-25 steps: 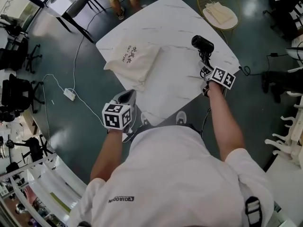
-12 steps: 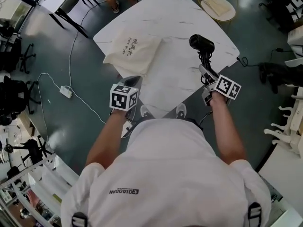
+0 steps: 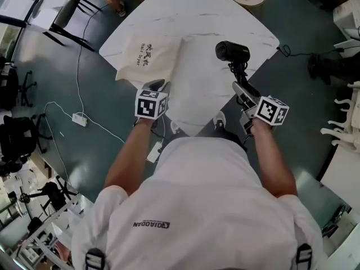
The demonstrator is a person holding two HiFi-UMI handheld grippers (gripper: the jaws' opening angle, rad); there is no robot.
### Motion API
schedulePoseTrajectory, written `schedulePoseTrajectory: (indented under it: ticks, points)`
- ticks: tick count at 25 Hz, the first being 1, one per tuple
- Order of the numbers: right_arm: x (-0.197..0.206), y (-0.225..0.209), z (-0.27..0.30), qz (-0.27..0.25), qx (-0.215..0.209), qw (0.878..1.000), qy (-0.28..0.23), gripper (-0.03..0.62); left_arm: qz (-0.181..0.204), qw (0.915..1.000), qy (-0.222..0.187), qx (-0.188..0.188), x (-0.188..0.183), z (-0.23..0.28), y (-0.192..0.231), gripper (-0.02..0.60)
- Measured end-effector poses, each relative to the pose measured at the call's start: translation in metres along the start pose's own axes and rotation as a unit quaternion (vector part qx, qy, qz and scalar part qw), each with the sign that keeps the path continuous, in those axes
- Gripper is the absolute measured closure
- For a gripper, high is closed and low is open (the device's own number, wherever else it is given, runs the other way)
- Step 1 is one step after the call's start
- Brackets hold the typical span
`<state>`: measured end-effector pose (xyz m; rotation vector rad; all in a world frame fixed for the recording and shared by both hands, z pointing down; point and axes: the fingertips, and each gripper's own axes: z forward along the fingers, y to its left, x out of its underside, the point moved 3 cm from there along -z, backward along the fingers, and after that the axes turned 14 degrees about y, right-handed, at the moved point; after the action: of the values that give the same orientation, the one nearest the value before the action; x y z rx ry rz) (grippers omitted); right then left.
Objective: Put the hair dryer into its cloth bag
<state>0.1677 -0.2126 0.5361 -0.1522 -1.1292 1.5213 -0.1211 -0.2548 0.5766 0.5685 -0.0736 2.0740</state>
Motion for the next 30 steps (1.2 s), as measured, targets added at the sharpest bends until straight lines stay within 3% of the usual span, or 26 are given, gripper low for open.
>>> schedulePoseTrajectory:
  ticks: [12, 18, 21, 25, 30]
  points:
    - [0.028, 0.009, -0.021, 0.024, -0.005, 0.999, -0.025, 0.355, 0.085, 0.9908, 0.081, -0.067, -0.023, 0.077, 0.02, 0.426]
    - [0.028, 0.007, -0.03, 0.028, 0.004, 0.999, -0.035, 0.353, 0.058, 0.9875, 0.124, -0.077, -0.018, 0.104, 0.033, 0.422]
    - [0.03, 0.003, -0.041, 0.028, 0.008, 0.999, -0.038, 0.353, 0.042, 0.9869, 0.129, -0.087, -0.017, 0.106, 0.037, 0.448]
    - [0.036, -0.004, -0.052, 0.031, 0.007, 0.999, -0.039, 0.353, 0.052, 0.9836, 0.135, -0.109, -0.012, 0.106, 0.036, 0.479]
    - [0.034, -0.009, -0.048, 0.025, 0.002, 0.999, -0.03, 0.353, 0.037, 0.9857, 0.12, -0.112, -0.012, 0.1, 0.04, 0.515]
